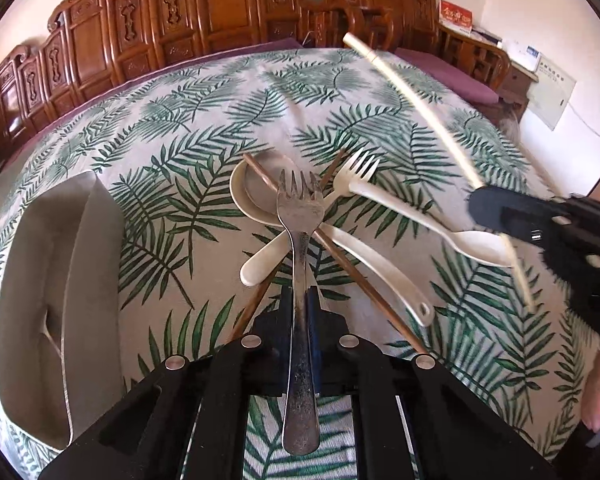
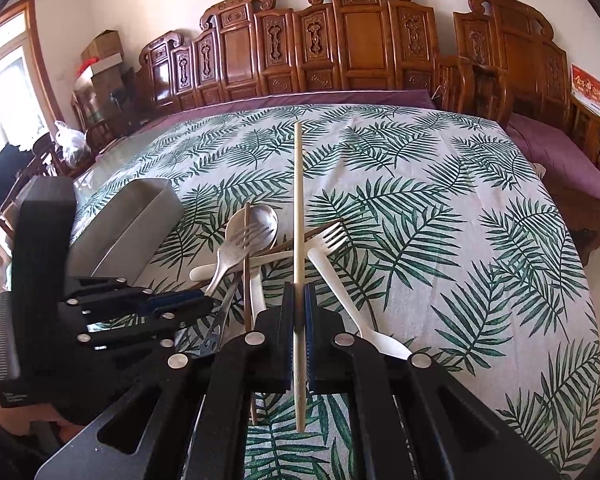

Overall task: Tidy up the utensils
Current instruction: 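Grasp a steel fork from the pile with the left tool, then carry the steel fork into the grey tray and release it with the left tool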

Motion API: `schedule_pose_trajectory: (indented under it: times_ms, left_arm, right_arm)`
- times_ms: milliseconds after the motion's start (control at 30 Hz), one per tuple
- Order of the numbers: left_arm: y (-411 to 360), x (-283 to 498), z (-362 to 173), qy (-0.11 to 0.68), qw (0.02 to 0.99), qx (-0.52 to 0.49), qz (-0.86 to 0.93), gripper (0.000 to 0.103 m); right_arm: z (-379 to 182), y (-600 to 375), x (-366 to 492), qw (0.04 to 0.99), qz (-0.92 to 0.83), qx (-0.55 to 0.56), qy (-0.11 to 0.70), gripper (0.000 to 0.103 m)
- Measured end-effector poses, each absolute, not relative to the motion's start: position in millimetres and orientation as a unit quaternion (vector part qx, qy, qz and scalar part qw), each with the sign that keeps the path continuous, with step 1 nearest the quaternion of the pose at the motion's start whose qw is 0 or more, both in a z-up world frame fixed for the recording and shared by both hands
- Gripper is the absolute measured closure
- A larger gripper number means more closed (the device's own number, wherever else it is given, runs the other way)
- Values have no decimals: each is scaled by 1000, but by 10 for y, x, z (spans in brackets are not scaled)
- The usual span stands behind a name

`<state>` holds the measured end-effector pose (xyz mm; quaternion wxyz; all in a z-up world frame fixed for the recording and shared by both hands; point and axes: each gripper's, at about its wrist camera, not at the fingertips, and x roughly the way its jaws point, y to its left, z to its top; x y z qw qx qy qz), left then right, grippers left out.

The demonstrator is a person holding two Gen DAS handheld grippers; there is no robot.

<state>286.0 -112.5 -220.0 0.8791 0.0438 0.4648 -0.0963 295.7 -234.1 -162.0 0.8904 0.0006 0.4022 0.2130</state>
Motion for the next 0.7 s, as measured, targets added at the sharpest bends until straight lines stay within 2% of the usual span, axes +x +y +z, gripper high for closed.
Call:
schedule_pose_trajectory:
  times_ms: [700]
  left_arm:
    - [-616, 2589, -1557, 412, 904, 27, -111, 96]
  right_arm:
    - [-1537, -1938, 2781, 882, 252, -20, 397, 97]
